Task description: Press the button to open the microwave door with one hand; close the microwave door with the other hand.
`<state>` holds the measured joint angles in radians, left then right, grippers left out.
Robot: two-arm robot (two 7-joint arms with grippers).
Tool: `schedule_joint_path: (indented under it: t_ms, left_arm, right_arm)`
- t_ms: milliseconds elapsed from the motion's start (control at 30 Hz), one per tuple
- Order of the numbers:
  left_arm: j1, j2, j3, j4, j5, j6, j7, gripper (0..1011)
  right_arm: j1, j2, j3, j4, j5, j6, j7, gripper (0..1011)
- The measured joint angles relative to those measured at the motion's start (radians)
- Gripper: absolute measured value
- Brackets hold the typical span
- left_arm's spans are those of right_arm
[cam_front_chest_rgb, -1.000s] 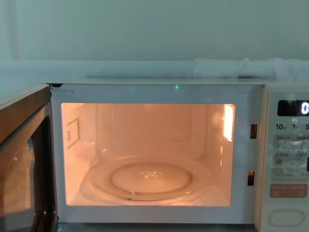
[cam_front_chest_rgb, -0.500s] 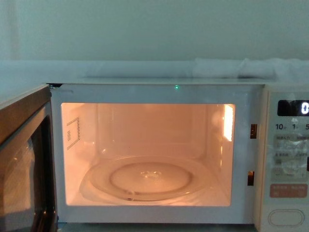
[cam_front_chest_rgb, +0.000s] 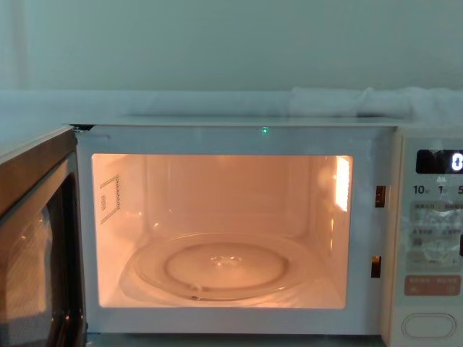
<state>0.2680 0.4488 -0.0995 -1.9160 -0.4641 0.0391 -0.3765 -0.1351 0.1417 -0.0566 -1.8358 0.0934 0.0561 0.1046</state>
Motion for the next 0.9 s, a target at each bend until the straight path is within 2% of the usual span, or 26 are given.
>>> schedule_joint_path:
  t_ms: [33, 133, 233, 267, 567, 733, 867, 900]
  left_arm:
    - [0.000, 0.000, 0.000, 0.000, 0.000, 0.000, 0.000, 0]
    - [-0.004, 0.050, -0.017, -0.016, -0.057, 0.025, -0.060, 0]
    - [-0.009, 0.076, -0.021, -0.021, -0.084, 0.037, -0.095, 0]
    - [-0.015, 0.096, -0.023, -0.024, -0.102, 0.045, -0.119, 0]
    - [-0.056, 0.186, -0.021, -0.039, -0.179, 0.080, -0.222, 0]
    - [-0.078, 0.217, 0.001, -0.038, -0.197, 0.081, -0.254, 0]
    - [-0.104, 0.225, 0.041, -0.026, -0.198, 0.078, -0.265, 0]
    - [-0.122, 0.226, 0.065, -0.020, -0.198, 0.078, -0.269, 0]
  right_arm:
    - [0.000, 0.000, 0.000, 0.000, 0.000, 0.000, 0.000, 1002]
    - [0.000, 0.000, 0.000, 0.000, 0.000, 0.000, 0.000, 1002]
    - [0.000, 0.000, 0.000, 0.000, 0.000, 0.000, 0.000, 1002]
    - [0.000, 0.000, 0.000, 0.000, 0.000, 0.000, 0.000, 1003]
    - [0.000, 0.000, 0.000, 0.000, 0.000, 0.000, 0.000, 1002]
    - [0.000, 0.000, 0.000, 0.000, 0.000, 0.000, 0.000, 1002]
    - [0.000, 0.000, 0.000, 0.000, 0.000, 0.000, 0.000, 1002]
    - [0.000, 0.000, 0.000, 0.000, 0.000, 0.000, 0.000, 1002]
